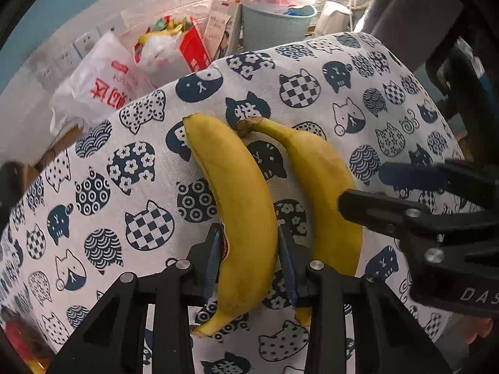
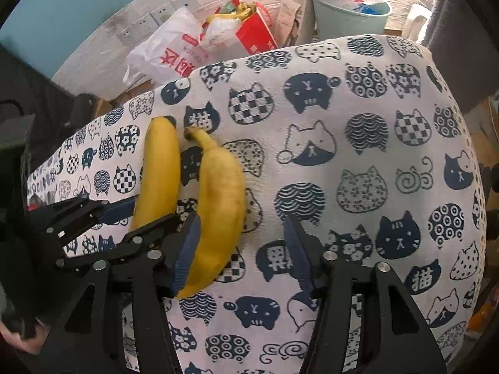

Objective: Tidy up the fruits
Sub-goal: 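Grasp one banana with the right gripper while the left gripper grasps the other banana, then lift both bananas and carry them toward the green plate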

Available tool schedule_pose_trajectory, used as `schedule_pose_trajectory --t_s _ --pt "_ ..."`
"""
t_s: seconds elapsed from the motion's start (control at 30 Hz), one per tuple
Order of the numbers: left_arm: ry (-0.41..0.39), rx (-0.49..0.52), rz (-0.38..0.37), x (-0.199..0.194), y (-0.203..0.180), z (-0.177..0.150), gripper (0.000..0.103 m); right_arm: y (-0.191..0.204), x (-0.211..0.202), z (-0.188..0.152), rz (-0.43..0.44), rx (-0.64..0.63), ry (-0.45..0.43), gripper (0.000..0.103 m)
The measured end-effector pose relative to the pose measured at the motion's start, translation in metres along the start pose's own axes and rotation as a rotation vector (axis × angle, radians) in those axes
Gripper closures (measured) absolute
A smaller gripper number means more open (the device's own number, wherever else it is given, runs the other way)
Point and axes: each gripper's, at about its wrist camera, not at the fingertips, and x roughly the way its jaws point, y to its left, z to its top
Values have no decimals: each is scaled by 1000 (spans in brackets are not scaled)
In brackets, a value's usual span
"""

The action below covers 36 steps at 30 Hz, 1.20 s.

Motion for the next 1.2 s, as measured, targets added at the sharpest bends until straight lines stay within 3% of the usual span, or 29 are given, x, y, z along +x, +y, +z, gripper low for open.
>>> schedule_pose_trajectory --t_s 0.4,0.63,0.67,0.7,0.87,1.2 --pt "-45 -55 -3 -30 20 -15 67 21 19 3 -41 -23 14 44" --pt "-48 -67 -17 -37 25 -23 67 33 31 0 -126 -76 10 43" --pt "-51 -69 -16 -39 26 -24 67 34 32 -1 -136 -84 3 48" --pt "-51 -72 -17 -40 27 -25 67 35 31 -1 -146 -96 -4 60" --pt "-71 -83 -24 -51 31 -29 67 38 26 -4 -130 -125 -19 68" --pt "-99 -105 -36 -74 37 -44 67 48 0 -12 -111 -177 -66 69"
